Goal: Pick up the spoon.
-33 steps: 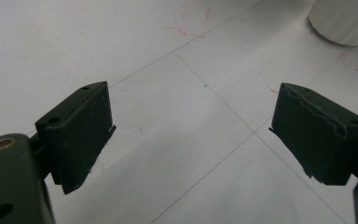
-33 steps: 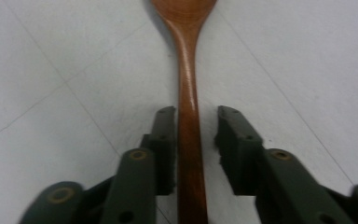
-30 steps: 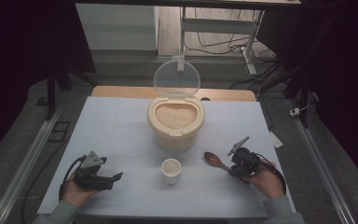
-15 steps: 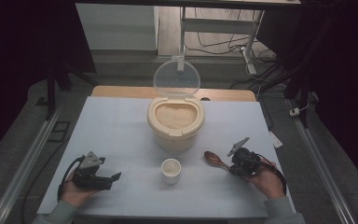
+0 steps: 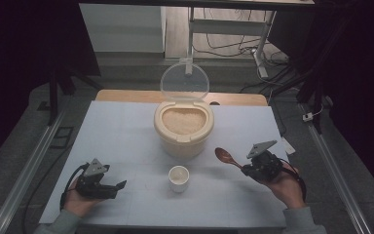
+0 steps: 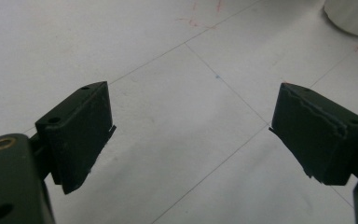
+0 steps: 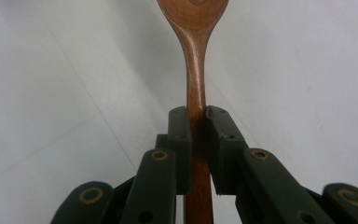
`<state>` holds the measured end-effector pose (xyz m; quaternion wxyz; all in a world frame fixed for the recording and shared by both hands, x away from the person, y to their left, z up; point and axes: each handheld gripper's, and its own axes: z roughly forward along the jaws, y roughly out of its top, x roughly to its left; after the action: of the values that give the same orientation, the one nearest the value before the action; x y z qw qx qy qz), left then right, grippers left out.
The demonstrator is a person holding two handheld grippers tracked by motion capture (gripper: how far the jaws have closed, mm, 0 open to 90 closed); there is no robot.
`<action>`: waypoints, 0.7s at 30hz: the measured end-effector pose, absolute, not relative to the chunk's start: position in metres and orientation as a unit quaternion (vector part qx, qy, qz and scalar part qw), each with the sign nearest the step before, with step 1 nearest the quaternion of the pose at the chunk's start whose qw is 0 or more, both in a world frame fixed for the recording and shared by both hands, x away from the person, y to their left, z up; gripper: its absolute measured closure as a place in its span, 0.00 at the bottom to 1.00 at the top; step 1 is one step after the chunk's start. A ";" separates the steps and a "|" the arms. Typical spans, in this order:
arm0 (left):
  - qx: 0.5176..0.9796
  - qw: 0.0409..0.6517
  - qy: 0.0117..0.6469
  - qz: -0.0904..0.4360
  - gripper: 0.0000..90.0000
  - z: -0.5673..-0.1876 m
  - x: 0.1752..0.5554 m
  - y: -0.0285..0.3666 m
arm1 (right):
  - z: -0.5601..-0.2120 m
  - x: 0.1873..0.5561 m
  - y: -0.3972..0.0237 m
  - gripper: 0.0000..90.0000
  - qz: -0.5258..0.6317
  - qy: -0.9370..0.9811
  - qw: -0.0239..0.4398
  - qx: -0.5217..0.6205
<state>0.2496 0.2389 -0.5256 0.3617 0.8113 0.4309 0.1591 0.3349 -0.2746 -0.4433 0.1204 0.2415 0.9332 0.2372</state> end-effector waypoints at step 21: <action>0.805 0.368 0.437 0.157 0.14 -0.523 0.249 0.241 | -0.406 0.319 -0.221 0.89 0.288 0.940 0.110 0.147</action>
<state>0.2488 0.2411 -0.5231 0.3684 0.8051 0.4374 0.1574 0.3187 -0.2212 -0.4059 0.1102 0.1469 0.9398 0.2882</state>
